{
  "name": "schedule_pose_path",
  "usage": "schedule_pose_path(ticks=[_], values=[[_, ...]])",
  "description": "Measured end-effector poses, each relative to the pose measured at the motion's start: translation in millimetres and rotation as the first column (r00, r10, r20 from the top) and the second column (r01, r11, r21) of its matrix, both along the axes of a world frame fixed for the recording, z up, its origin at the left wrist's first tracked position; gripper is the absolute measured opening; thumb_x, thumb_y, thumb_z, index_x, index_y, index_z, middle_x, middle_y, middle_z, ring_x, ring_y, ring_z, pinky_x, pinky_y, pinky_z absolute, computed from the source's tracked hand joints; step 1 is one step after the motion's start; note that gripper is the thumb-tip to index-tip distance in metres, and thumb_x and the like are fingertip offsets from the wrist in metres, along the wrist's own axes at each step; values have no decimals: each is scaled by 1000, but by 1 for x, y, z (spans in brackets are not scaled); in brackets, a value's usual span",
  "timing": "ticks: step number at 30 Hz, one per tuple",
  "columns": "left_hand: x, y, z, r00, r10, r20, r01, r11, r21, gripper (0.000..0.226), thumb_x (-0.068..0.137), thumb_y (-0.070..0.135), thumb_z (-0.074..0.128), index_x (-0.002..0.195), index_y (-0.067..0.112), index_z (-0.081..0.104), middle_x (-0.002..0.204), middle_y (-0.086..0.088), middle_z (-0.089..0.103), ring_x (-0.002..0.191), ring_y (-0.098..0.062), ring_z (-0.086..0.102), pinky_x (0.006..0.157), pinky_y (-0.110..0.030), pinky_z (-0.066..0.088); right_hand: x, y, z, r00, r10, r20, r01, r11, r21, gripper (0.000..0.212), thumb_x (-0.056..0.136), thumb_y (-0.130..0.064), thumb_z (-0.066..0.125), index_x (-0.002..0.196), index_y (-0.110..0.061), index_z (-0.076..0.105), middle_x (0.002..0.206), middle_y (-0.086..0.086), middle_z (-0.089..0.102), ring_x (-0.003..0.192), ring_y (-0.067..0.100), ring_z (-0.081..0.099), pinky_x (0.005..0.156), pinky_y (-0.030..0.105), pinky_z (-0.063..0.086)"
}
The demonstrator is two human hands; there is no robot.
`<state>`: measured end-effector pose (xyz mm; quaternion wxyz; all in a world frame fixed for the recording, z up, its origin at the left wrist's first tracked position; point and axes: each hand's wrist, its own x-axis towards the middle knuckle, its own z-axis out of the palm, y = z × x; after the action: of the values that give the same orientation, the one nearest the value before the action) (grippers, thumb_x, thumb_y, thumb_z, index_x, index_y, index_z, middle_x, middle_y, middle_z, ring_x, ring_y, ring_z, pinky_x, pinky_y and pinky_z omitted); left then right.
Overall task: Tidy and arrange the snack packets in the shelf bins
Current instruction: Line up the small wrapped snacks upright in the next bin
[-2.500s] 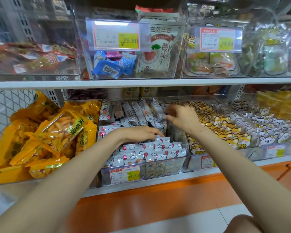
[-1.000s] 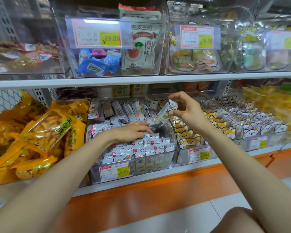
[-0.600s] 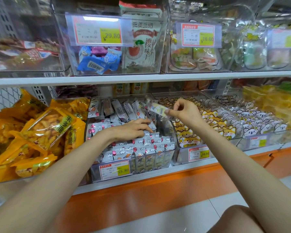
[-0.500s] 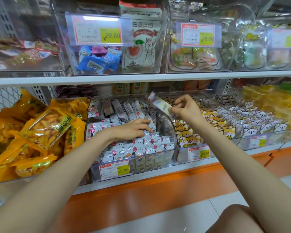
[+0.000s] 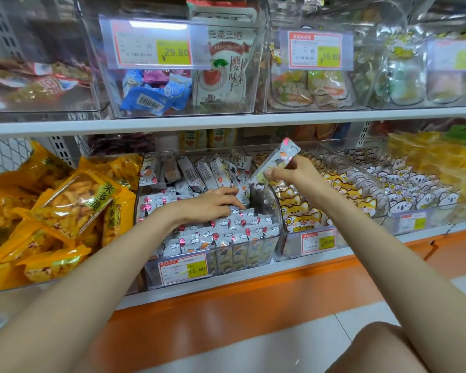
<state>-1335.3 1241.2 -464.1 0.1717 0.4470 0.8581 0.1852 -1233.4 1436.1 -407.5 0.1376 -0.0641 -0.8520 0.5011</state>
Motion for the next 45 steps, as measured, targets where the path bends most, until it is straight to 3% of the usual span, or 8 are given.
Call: schedule_pose_path(ticks=[4, 8, 14, 19, 25, 32, 36, 45], values=[[1, 1, 2, 1000, 1, -14, -1, 1000, -5, 38, 96, 13, 39, 127, 33, 50, 156, 3, 11, 144, -18, 6, 117, -42, 8, -5, -3, -8, 997, 60, -57, -34, 924, 381, 45, 76, -16, 76, 111, -17, 47, 95, 9, 64, 86, 24, 60, 75, 34, 48], [2, 1, 4, 999, -16, -30, 15, 1000, -20, 38, 97, 13, 39, 129, 30, 49, 157, 1, 10, 145, -17, 6, 117, -40, 7, -5, -4, -5, 995, 99, 13, -74, 648, 758, 49, 77, -36, 73, 117, -16, 53, 95, 3, 42, 98, 22, 41, 82, 28, 28], [2, 1, 4, 1000, -16, -22, 16, 1000, -23, 37, 97, 13, 39, 128, 31, 50, 157, 0, 11, 145, -17, 5, 117, -41, 7, -7, -1, 5, 988, 142, 59, -141, 680, 720, 31, 76, -36, 74, 72, -37, 43, 98, -1, 40, 101, 22, 38, 80, 31, 28], [8, 0, 8, 999, -13, -37, 13, 1000, -4, 29, 99, 23, 41, 125, 25, 55, 155, -3, 18, 144, -16, 12, 116, -34, 12, -13, -11, 10, 988, 125, 89, -143, 536, 832, 61, 81, -36, 69, 136, -18, 47, 116, 9, 51, 114, 28, 41, 92, 31, 25], [25, 16, 5, 975, 201, -92, -179, 963, 201, 12, 85, 34, 65, 85, 22, 65, 124, -2, 60, 115, -20, 55, 94, -41, 45, -12, -12, 8, 985, 174, -2, -86, 494, 865, 50, 81, -28, 70, 127, -20, 52, 110, 11, 56, 108, 26, 44, 88, 31, 25], [26, 27, 4, 951, 281, -127, -249, 942, 223, 4, 82, 14, 60, 81, 17, 62, 92, -3, 68, 94, -24, 61, 77, -33, 48, -18, -13, 0, 962, 274, -23, -98, 420, 902, 33, 75, -22, 72, 106, -20, 62, 95, 3, 63, 103, 22, 45, 82, 33, 26], [24, 20, 4, 968, 238, -75, -215, 948, 233, 15, 82, 13, 61, 73, 24, 56, 98, -1, 69, 104, -20, 61, 86, -39, 48, -21, -6, -8, 974, 202, 102, -180, 414, 892, 21, 83, -33, 66, 89, -18, 52, 99, 3, 54, 108, 21, 44, 87, 31, 23], [26, 17, 6, 974, 218, -55, -201, 953, 227, 14, 86, 14, 59, 78, 24, 56, 107, -2, 67, 110, -20, 59, 91, -41, 47, -32, -7, -17, 959, 162, 231, -271, 309, 912, 28, 82, -34, 66, 106, -20, 71, 118, 4, 59, 121, 21, 45, 111, 34, 12]])
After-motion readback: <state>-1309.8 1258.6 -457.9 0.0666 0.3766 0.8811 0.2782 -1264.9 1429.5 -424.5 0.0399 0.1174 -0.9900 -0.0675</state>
